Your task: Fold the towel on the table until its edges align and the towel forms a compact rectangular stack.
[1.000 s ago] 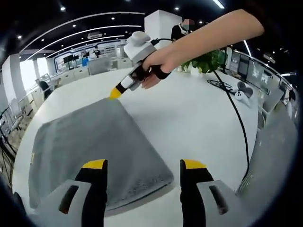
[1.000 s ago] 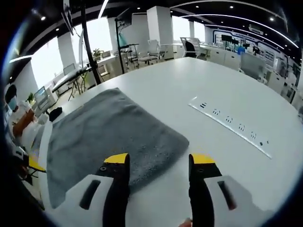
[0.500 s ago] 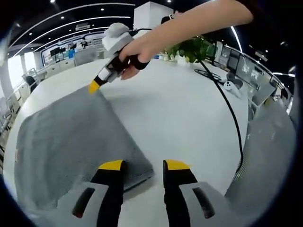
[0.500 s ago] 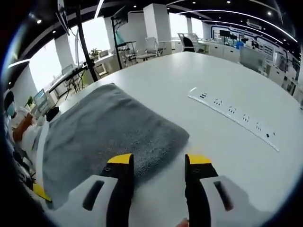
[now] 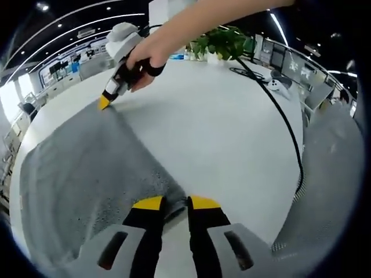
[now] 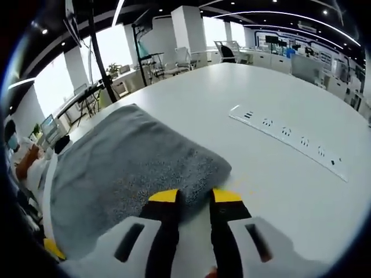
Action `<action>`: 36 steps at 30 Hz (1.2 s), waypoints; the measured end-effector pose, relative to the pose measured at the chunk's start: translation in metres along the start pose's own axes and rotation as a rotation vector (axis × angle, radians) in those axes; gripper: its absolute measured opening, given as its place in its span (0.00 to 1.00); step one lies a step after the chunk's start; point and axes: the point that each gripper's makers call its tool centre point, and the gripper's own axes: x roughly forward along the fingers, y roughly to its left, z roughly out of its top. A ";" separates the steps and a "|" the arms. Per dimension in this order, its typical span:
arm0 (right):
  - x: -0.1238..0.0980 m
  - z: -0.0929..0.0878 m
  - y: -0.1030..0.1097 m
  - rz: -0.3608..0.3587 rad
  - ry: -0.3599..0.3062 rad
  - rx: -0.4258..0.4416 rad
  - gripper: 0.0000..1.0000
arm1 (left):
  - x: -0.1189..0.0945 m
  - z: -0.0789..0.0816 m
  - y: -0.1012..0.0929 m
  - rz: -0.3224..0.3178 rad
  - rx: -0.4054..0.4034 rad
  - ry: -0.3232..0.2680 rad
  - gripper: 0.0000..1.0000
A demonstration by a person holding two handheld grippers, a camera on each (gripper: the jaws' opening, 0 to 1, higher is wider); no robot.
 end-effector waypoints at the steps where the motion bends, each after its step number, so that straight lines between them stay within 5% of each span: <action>1: 0.000 0.000 0.000 -0.001 0.001 0.004 0.14 | 0.000 0.001 -0.001 -0.002 0.010 -0.001 0.13; 21: -0.006 -0.004 -0.004 -0.011 0.005 -0.003 0.01 | 0.006 -0.001 -0.004 -0.041 0.015 0.019 0.03; 36: -0.049 -0.028 -0.043 -0.081 0.038 -0.009 0.01 | 0.017 0.032 -0.045 -0.159 0.069 -0.053 0.03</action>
